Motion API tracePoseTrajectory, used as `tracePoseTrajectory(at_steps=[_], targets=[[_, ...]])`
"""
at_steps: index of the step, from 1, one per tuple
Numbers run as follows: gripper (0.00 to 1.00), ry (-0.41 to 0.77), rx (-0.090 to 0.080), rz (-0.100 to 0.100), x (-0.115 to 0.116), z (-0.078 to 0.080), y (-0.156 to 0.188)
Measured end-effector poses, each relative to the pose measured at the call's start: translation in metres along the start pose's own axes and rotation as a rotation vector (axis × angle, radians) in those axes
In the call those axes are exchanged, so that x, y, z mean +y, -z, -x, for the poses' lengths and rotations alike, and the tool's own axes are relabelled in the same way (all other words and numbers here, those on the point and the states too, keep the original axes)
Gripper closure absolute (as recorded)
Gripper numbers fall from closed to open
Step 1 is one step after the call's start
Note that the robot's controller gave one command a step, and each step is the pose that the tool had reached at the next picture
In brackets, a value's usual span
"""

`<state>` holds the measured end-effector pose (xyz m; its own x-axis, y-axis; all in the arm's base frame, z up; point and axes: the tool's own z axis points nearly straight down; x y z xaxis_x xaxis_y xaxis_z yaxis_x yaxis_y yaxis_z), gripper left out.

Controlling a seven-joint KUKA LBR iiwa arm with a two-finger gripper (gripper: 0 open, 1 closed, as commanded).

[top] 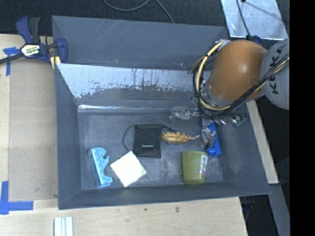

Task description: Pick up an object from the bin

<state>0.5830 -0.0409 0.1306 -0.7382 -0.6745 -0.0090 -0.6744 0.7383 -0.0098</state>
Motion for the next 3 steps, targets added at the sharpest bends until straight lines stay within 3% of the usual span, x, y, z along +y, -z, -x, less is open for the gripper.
tracePoseTrajectory(at_steps=[1, 2, 3], targets=[[0.0, 0.076, 0.001, 0.003, 0.023, 0.016, -0.009], [0.0, 0.075, -0.001, 0.002, 0.035, 0.027, -0.018], [1.0, -0.044, -0.004, 0.001, 0.031, 0.036, -0.018]])
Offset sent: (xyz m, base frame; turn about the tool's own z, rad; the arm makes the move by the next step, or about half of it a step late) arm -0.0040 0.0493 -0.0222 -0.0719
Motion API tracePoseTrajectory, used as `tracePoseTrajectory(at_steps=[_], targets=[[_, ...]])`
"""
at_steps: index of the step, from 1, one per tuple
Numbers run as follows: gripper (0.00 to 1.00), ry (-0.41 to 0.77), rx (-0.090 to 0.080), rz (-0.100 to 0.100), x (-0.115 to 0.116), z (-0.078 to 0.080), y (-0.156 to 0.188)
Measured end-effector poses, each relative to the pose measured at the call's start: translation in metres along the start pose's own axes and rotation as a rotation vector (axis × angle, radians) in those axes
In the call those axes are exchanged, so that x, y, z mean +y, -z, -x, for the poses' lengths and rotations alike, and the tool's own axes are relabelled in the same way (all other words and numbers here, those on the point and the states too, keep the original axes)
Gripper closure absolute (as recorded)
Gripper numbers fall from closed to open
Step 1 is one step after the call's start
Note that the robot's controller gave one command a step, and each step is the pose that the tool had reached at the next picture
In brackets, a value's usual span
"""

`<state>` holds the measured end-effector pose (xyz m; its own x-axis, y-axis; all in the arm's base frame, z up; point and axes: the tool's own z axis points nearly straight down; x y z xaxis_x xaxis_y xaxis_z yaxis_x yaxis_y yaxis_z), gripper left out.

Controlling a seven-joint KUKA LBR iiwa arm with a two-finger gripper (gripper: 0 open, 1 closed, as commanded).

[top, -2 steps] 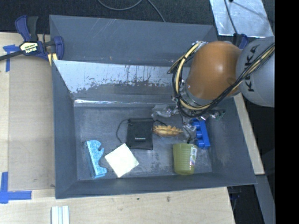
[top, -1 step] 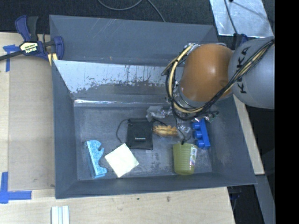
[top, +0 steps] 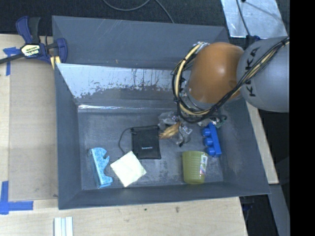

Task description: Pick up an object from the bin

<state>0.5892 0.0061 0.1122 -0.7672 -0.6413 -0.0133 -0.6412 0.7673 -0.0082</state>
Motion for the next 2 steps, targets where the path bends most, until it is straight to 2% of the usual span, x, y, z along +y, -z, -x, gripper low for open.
tracePoseTrajectory(at_steps=[1, 2], targets=[[1.0, 0.0, 0.0, 0.0, 0.0, 0.0, 0.0], [1.0, -0.026, -0.004, -0.002, 0.0, -0.004, 0.142]])
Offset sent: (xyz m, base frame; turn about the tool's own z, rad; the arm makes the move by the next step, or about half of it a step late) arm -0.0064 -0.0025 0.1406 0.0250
